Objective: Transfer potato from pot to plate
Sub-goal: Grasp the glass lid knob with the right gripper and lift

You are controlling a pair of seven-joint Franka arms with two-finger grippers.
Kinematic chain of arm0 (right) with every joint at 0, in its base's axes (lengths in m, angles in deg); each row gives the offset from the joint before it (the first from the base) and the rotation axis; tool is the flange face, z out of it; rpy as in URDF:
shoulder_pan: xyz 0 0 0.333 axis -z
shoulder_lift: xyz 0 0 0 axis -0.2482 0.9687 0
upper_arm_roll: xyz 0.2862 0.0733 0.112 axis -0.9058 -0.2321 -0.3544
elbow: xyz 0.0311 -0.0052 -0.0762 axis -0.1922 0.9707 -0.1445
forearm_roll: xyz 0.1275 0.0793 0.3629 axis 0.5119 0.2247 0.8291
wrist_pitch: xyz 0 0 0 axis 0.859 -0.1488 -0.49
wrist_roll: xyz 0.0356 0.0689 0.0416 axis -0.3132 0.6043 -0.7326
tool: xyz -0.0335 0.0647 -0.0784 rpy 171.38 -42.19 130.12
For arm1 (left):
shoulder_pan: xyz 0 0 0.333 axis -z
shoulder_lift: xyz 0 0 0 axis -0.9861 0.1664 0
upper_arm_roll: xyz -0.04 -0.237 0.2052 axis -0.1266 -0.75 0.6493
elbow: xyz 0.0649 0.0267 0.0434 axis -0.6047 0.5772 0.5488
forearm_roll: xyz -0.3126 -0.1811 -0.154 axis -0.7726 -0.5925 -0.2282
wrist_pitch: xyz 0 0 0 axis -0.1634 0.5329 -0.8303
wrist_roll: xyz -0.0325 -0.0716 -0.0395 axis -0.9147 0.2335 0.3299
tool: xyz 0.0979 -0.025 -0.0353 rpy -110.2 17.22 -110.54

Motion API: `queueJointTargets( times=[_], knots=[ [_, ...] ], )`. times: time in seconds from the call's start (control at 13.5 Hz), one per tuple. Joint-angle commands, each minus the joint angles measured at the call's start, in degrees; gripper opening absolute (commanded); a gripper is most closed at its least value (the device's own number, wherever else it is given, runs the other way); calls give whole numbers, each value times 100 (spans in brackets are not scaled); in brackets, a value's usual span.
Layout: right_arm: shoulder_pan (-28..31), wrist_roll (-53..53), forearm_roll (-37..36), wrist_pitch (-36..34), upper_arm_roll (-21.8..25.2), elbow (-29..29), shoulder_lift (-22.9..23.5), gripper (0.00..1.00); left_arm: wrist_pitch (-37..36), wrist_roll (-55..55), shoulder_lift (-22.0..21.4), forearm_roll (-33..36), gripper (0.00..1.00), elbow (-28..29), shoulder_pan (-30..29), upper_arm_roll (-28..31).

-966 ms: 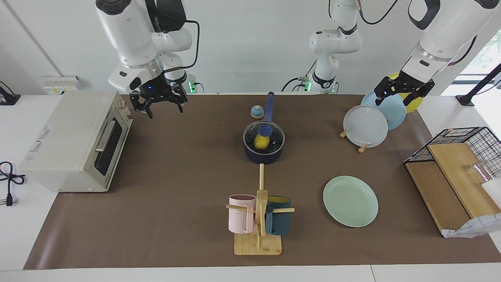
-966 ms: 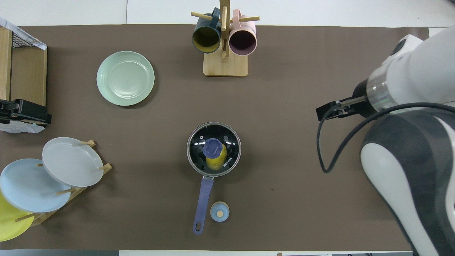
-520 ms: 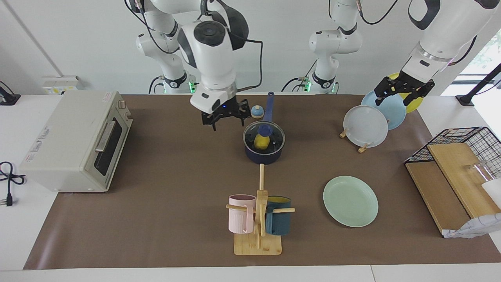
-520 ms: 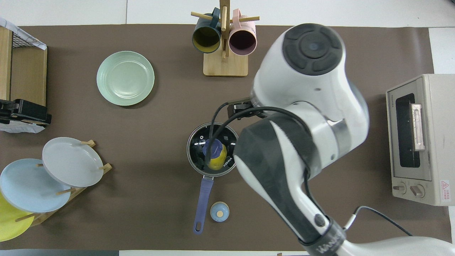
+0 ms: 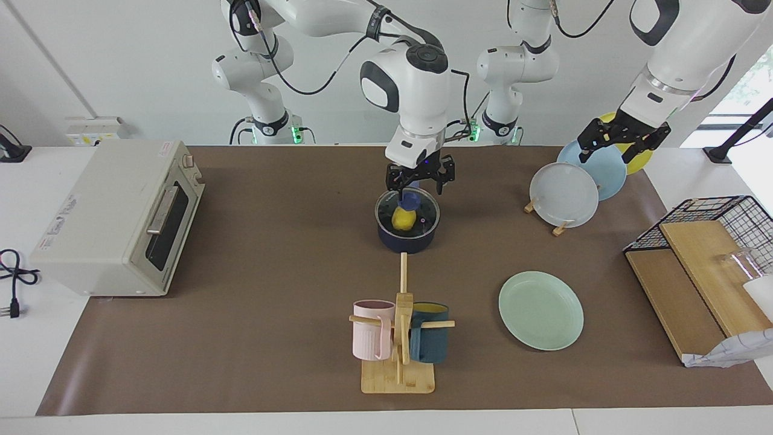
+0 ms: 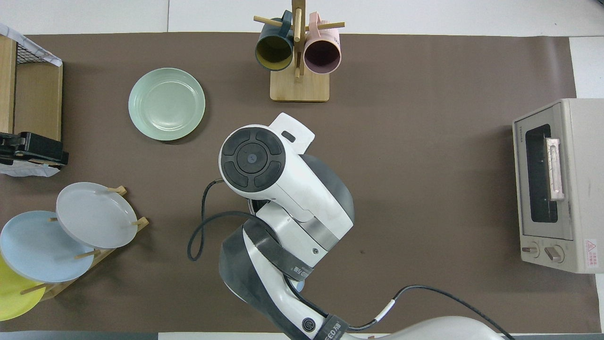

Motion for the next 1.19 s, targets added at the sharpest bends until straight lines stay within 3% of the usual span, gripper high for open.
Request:
queueJointTargets(
  times=[0.0, 0.22, 1.11],
  knots=[
    [-65, -56, -354, 409, -2, 638, -260, 100, -39, 46, -49, 92, 100, 11, -64, -70],
    [-82, 23, -336, 717, -2, 1051, -409, 100, -48, 46, -49, 101, 100, 11, -64, -70],
    [-153, 41, -301, 1121, -37, 1763, -664, 100, -4, 64, -58, 92, 100, 19, 15, -88]
  ],
)
